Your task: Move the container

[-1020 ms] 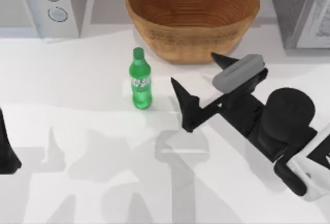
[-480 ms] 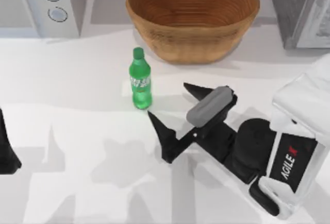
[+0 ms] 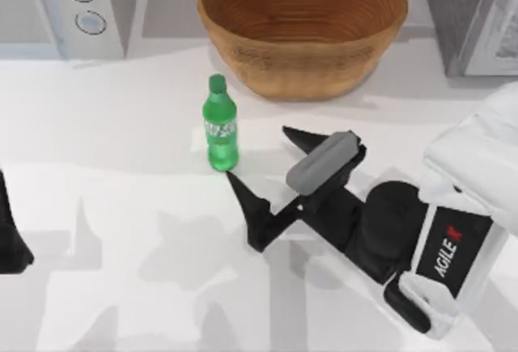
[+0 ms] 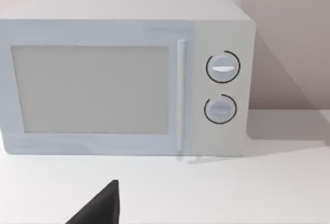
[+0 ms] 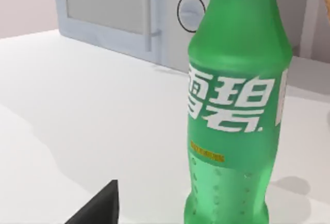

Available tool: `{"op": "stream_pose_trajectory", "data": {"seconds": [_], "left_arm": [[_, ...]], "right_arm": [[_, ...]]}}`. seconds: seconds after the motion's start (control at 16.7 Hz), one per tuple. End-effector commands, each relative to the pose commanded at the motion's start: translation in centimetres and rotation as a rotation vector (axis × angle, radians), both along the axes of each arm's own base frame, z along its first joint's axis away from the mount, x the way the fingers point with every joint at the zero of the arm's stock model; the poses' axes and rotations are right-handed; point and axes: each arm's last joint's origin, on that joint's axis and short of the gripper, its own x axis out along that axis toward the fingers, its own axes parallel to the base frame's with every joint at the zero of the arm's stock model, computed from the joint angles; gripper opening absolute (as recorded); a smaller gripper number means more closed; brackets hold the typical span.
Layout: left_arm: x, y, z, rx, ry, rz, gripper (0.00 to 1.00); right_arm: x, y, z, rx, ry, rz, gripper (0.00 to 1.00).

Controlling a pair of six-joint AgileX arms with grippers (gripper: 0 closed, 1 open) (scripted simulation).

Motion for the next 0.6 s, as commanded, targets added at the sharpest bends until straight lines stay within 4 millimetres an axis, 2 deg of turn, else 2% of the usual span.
{"op": "stream_pose_trajectory", "data": {"seconds": [0.42,0.6], "left_arm": [[0.0,0.0,0.0,0.000,0.000,0.000,1.00],[0.0,0.0,0.0,0.000,0.000,0.000,1.00]], "right_arm": [[5.2,5.2,-0.1,0.006,-0.006,0.001,1.00],[6.4,6.4,0.1,0.003,-0.004,0.001,1.00]]}}
